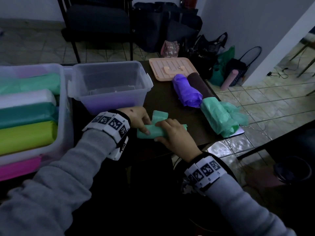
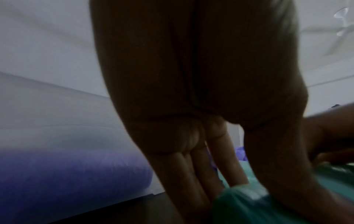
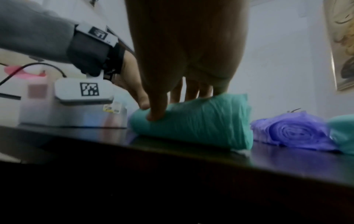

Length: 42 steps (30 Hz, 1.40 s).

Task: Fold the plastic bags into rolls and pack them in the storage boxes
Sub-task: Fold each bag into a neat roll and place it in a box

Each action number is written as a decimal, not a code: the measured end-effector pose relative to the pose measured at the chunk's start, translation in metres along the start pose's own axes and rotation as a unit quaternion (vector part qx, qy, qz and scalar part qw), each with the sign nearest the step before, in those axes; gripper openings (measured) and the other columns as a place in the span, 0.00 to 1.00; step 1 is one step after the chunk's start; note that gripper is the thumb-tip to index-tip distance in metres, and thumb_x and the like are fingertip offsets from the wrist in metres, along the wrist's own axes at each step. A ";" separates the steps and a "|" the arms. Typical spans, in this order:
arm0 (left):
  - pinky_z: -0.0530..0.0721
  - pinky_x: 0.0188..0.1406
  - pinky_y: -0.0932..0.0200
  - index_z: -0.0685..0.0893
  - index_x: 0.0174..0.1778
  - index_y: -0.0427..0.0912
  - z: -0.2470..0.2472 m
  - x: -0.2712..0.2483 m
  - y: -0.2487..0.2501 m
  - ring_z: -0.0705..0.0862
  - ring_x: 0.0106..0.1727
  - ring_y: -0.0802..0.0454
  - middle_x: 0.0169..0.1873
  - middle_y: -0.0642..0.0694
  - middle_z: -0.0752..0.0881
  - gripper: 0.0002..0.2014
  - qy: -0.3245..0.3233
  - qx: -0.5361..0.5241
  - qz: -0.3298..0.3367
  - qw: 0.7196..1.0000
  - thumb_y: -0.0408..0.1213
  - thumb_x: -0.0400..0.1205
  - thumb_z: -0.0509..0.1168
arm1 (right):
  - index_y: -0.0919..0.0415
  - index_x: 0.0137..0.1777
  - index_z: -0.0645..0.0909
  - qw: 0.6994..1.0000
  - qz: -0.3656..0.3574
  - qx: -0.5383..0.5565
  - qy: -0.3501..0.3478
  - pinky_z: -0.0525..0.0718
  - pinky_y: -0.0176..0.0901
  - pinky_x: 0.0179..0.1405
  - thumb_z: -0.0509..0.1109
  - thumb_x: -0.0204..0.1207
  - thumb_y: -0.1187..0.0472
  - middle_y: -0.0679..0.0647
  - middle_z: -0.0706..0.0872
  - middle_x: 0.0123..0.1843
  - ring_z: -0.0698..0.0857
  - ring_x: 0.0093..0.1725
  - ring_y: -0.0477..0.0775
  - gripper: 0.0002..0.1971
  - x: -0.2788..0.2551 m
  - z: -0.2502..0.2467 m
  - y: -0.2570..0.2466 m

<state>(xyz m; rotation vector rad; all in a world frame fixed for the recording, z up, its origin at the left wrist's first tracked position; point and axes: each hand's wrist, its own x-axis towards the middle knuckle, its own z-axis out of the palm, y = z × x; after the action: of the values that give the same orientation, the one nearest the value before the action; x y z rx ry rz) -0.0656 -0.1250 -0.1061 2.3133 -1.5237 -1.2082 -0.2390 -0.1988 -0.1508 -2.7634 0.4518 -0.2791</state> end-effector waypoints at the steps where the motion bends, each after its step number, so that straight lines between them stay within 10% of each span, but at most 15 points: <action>1: 0.75 0.62 0.62 0.82 0.67 0.45 0.001 -0.001 -0.001 0.81 0.62 0.53 0.62 0.48 0.84 0.22 -0.001 -0.008 0.001 1.000 0.38 0.76 0.72 | 0.63 0.63 0.81 1.000 0.007 0.008 -0.006 0.77 0.53 0.55 0.77 0.68 0.57 0.61 0.83 0.56 0.80 0.54 0.63 0.23 -0.001 0.001 0.000; 8: 0.73 0.60 0.66 0.84 0.63 0.46 0.013 -0.009 -0.001 0.80 0.63 0.54 0.62 0.49 0.84 0.22 0.177 -0.011 0.042 0.983 0.38 0.72 0.76 | 0.62 0.75 0.71 0.990 0.086 0.024 -0.106 0.68 0.47 0.70 0.69 0.78 0.53 0.62 0.77 0.71 0.75 0.69 0.62 0.27 0.021 -0.007 0.004; 24: 0.76 0.67 0.60 0.85 0.63 0.44 0.017 0.001 -0.009 0.82 0.63 0.53 0.62 0.47 0.84 0.26 0.192 -0.036 0.049 0.979 0.29 0.68 0.77 | 0.60 0.75 0.68 0.928 0.221 0.044 -0.296 0.75 0.41 0.61 0.78 0.63 0.39 0.53 0.77 0.69 0.78 0.66 0.53 0.44 0.068 -0.035 0.009; 29: 0.76 0.65 0.62 0.85 0.63 0.46 0.018 -0.001 -0.009 0.81 0.62 0.52 0.62 0.46 0.84 0.26 0.194 -0.036 0.046 0.979 0.30 0.68 0.78 | 0.54 0.60 0.82 0.932 0.200 0.049 -0.298 0.75 0.39 0.48 0.77 0.66 0.41 0.50 0.84 0.54 0.82 0.52 0.49 0.26 0.067 -0.037 0.003; 38: 0.70 0.60 0.71 0.85 0.63 0.45 0.026 -0.008 -0.014 0.81 0.62 0.56 0.62 0.49 0.85 0.26 0.223 -0.113 0.032 0.968 0.29 0.68 0.77 | 0.62 0.69 0.75 0.960 0.140 -0.026 -0.241 0.74 0.40 0.57 0.77 0.69 0.50 0.59 0.81 0.65 0.80 0.64 0.57 0.31 0.046 -0.029 -0.015; 42: 0.73 0.71 0.60 0.73 0.73 0.34 0.040 -0.010 -0.025 0.78 0.70 0.49 0.70 0.40 0.78 0.35 0.273 -0.352 0.000 0.895 0.35 0.71 0.77 | 0.65 0.72 0.71 0.967 0.131 -0.037 -0.216 0.71 0.45 0.67 0.75 0.72 0.53 0.63 0.76 0.68 0.75 0.68 0.61 0.32 0.037 -0.021 -0.021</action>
<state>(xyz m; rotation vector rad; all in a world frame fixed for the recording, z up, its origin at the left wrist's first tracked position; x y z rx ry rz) -0.0758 -0.0923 -0.1397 1.9009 -0.7234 -0.8016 -0.2034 -0.1981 -0.1192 -2.6809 0.7050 0.4038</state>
